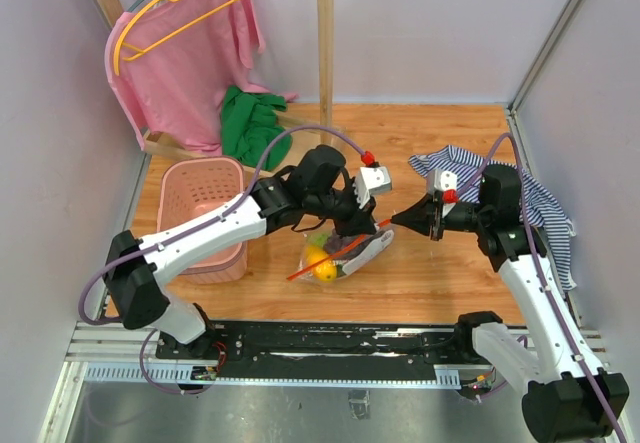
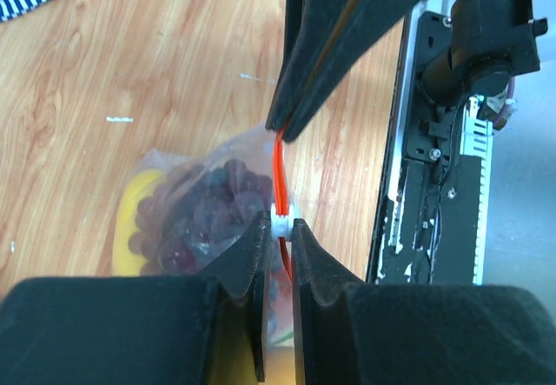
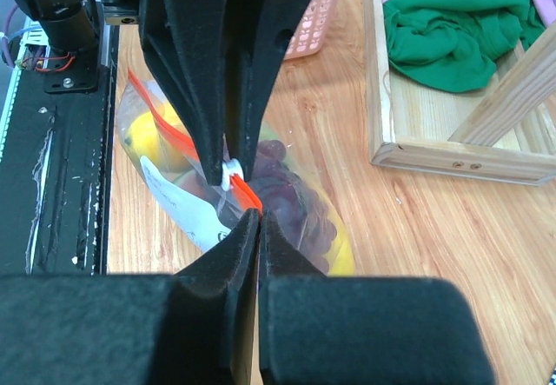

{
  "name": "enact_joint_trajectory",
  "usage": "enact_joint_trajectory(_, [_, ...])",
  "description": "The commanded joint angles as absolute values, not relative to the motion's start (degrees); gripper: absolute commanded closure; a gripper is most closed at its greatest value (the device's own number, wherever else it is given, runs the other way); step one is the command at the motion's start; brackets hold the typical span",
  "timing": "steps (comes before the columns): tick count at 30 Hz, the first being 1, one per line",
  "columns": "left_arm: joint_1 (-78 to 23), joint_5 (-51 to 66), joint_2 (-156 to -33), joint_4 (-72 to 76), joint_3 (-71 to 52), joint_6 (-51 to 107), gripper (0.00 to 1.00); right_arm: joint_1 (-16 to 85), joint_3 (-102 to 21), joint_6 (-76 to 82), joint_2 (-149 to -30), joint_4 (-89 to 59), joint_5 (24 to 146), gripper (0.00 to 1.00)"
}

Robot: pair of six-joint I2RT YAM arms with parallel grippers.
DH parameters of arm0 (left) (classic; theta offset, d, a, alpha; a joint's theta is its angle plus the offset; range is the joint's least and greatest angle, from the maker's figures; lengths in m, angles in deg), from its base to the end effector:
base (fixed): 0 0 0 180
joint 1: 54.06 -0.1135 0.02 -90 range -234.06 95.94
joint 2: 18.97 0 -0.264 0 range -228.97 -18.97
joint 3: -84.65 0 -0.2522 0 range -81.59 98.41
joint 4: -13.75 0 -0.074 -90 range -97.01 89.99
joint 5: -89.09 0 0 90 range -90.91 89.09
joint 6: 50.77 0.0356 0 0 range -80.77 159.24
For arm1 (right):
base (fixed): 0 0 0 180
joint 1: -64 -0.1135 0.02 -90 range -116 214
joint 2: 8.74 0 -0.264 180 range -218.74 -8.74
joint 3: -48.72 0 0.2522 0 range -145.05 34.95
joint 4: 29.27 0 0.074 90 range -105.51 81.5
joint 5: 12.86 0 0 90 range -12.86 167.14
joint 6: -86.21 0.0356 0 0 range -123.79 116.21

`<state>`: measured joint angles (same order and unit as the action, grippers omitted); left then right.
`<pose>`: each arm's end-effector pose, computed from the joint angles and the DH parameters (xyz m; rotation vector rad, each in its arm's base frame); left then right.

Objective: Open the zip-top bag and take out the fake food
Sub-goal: Unzip the zipper food storage bag at the center of the board.

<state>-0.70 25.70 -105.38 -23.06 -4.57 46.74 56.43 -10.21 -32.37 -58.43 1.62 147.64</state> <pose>0.1926 -0.2857 0.3394 1.3647 1.7571 -0.9526 0.1720 0.0567 0.3236 -1.2319 1.2887 0.9179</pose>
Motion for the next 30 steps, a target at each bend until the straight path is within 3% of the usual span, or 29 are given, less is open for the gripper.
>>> enact_joint_trajectory(1, [-1.0,25.0,-101.5,-23.0,-8.0,46.0,1.00,58.1,-12.4,-32.9,-57.7,1.9,144.8,0.99])
enact_joint_trajectory(8, [-1.0,24.5,-99.5,-22.1,-9.6,45.6,1.00,58.1,-11.5,-33.3,-58.4,1.7,151.3,0.96])
enact_joint_trajectory(13, [-1.0,25.2,-100.4,-22.4,-8.2,46.4,1.00,58.0,-10.1,-35.0,-57.5,2.0,153.3,0.48])
enact_joint_trajectory(17, [-1.0,26.0,-101.5,-22.8,-7.3,46.7,1.00,57.6,-9.6,-37.2,-57.8,3.2,154.2,0.34])
enact_joint_trajectory(22, [-1.0,26.9,-102.4,-22.8,-6.7,46.8,1.00,55.0,-8.5,-38.5,-59.5,2.0,153.3,0.34])
enact_joint_trajectory(30, [-0.9,27.5,-103.3,-22.6,-5.9,46.8,1.00,52.6,-8.8,-38.7,-61.9,2.1,151.5,0.57])
